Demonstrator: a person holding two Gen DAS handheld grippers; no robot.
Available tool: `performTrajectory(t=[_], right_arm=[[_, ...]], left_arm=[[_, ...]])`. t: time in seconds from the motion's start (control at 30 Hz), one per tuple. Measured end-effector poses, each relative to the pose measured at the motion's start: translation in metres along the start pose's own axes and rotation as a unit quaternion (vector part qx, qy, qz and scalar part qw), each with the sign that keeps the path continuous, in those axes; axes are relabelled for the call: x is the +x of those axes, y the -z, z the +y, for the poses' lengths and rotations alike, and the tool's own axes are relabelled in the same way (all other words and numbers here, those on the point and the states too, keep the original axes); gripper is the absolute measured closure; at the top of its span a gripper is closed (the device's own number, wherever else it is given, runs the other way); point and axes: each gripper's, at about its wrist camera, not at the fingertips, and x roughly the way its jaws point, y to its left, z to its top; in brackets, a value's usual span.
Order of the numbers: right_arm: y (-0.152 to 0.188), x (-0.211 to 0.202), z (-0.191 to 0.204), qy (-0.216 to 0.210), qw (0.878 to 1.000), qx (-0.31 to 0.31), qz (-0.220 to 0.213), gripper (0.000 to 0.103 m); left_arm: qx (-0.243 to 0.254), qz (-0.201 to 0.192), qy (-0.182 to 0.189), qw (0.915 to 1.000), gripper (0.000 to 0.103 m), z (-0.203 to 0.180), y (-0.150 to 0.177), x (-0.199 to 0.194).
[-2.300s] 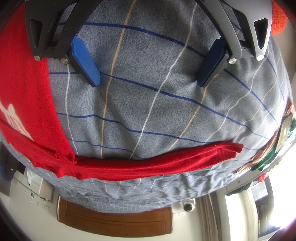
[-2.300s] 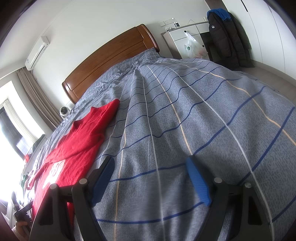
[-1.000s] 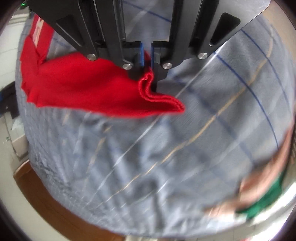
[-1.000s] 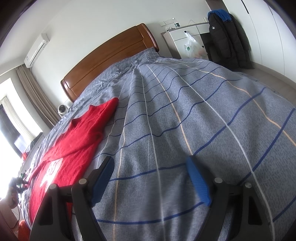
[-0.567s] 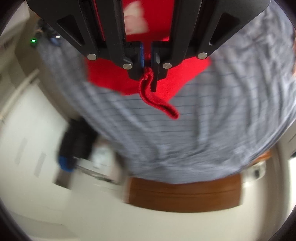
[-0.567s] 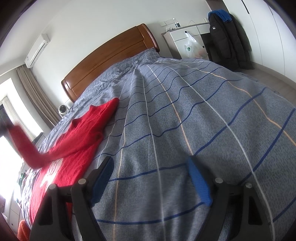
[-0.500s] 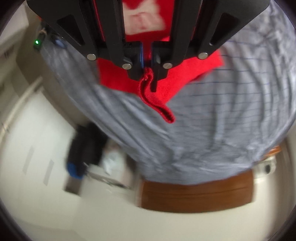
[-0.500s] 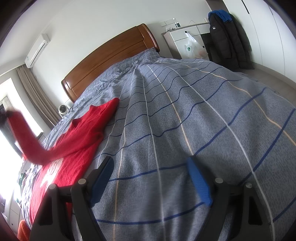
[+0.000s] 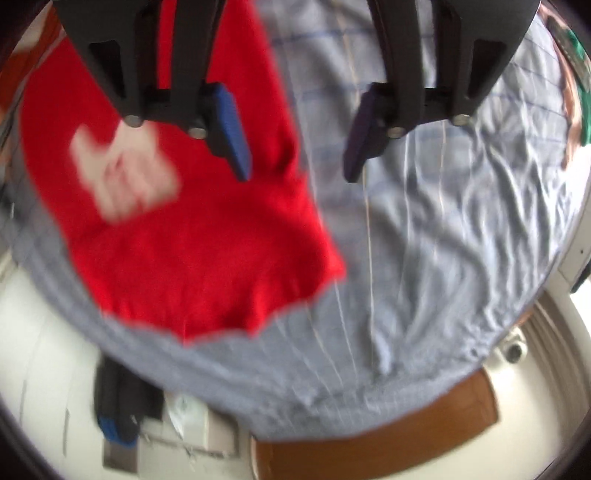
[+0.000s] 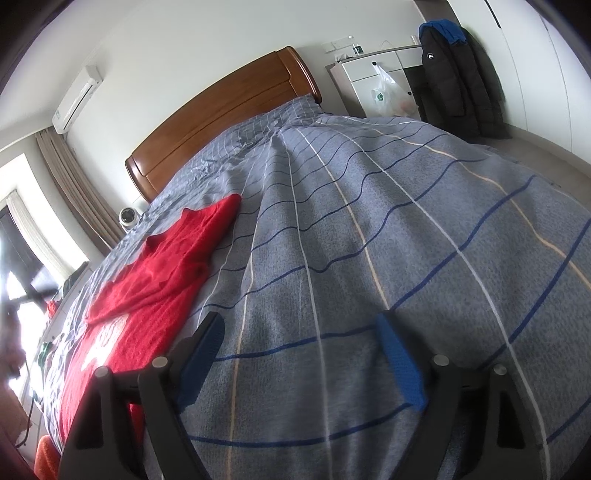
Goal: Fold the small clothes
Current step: 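Grasp the other red sleeve cuff with the left gripper and fold it inward, then grasp the sweater's side edge with the left gripper and fold it toward the middle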
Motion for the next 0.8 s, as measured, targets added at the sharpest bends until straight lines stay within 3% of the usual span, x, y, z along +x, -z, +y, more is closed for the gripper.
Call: performTrajectory(t=[0.13,0.2,0.27,0.3,0.33,0.47,0.8], right_arm=[[0.0,0.001,0.001,0.003,1.0,-0.002,0.001,0.019],[0.0,0.001,0.003,0.006,1.0,-0.003,0.001,0.019],[0.001,0.002,0.004,0.008,1.0,-0.005,0.002,0.019],[0.001,0.002,0.005,0.009,1.0,-0.006,0.002,0.019],[0.001,0.002,0.005,0.01,1.0,-0.007,0.002,0.019],[0.001,0.003,0.005,0.01,1.0,-0.007,0.002,0.019],[0.0,0.004,0.004,0.008,1.0,-0.006,0.001,0.019]], left_arm=[[0.031,0.015,0.009,0.9994,0.056,-0.019,0.02,0.028],[0.006,0.011,-0.006,0.9999,0.057,-0.022,0.013,0.047],[-0.052,-0.002,-0.018,0.9985,0.065,-0.013,0.007,0.061],[-0.079,-0.011,-0.018,0.9967,0.089,-0.007,0.007,0.062],[-0.118,-0.024,-0.012,0.9927,0.096,0.001,0.011,0.062],[-0.183,-0.046,-0.007,0.982,0.098,0.014,0.038,0.06],[-0.19,-0.043,-0.005,0.9809,0.095,0.017,0.039,0.062]])
